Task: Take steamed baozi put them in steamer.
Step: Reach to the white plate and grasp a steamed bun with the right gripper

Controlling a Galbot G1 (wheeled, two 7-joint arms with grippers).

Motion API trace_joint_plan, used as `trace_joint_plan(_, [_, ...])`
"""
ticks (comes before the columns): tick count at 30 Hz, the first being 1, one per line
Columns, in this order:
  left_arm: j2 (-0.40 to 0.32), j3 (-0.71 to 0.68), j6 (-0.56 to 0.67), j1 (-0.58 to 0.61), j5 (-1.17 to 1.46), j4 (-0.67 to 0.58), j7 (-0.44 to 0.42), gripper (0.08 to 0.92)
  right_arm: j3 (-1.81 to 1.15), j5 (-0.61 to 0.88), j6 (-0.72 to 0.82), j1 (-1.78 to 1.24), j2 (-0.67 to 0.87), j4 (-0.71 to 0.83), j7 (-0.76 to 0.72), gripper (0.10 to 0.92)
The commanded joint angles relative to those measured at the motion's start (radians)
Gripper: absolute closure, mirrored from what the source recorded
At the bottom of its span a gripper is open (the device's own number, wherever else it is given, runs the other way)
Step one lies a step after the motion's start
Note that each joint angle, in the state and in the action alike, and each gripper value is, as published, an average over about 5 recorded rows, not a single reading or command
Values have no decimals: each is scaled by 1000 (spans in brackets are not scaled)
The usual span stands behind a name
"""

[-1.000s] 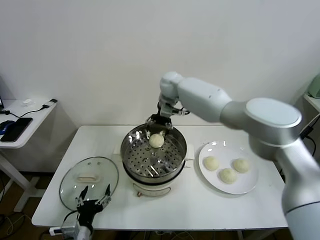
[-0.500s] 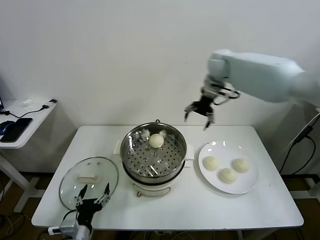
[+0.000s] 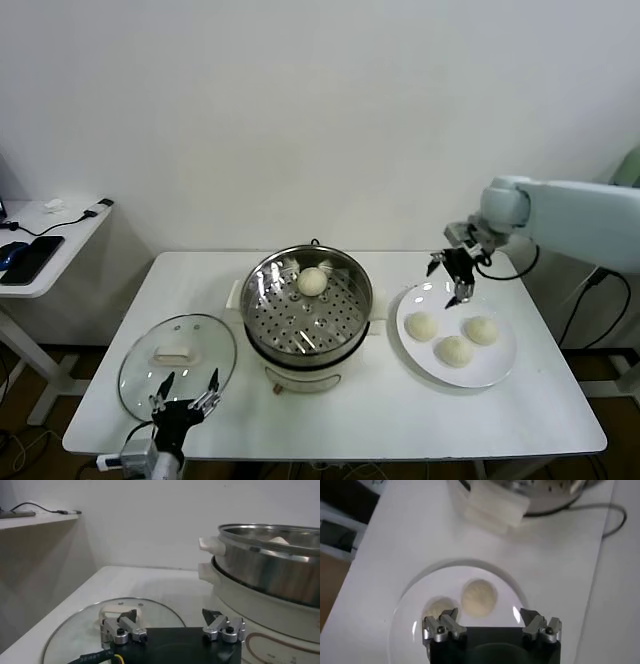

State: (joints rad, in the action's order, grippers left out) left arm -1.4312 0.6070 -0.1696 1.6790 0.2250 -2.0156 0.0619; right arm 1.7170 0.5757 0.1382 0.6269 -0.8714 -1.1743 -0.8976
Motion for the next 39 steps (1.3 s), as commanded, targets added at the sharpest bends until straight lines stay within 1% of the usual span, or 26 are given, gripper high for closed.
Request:
trace_joint_plan(1, [-2, 2, 2, 9, -1, 0, -1, 177, -132, -2, 175, -191, -9, 71, 55, 203])
trace_joint_plan(8, [-5, 2, 4, 20, -4, -2, -1, 177, -217, -42, 166, -281, -91, 207, 49, 203])
trace_joint_plan(23, [-7, -2, 14, 26, -6, 5, -1, 177, -253, -133, 170, -343, -114, 231, 59, 203])
trace_joint_plan(26, [-7, -2, 15, 27, -6, 4, -1, 177, -275, -137, 170, -355, -116, 235, 63, 237])
trace_joint_plan(29, [-6, -2, 15, 29, -6, 2, 0, 177, -293, -136, 166, -359, -114, 230, 59, 293])
trace_joint_plan(31, [-6, -3, 15, 31, -6, -1, 0, 177, -303, -136, 163, -359, -110, 227, 51, 311])
trace_joint_plan(39, [-12, -5, 14, 42, -11, -17, -1, 177, -290, -137, 141, -268, -65, 171, -3, 337])
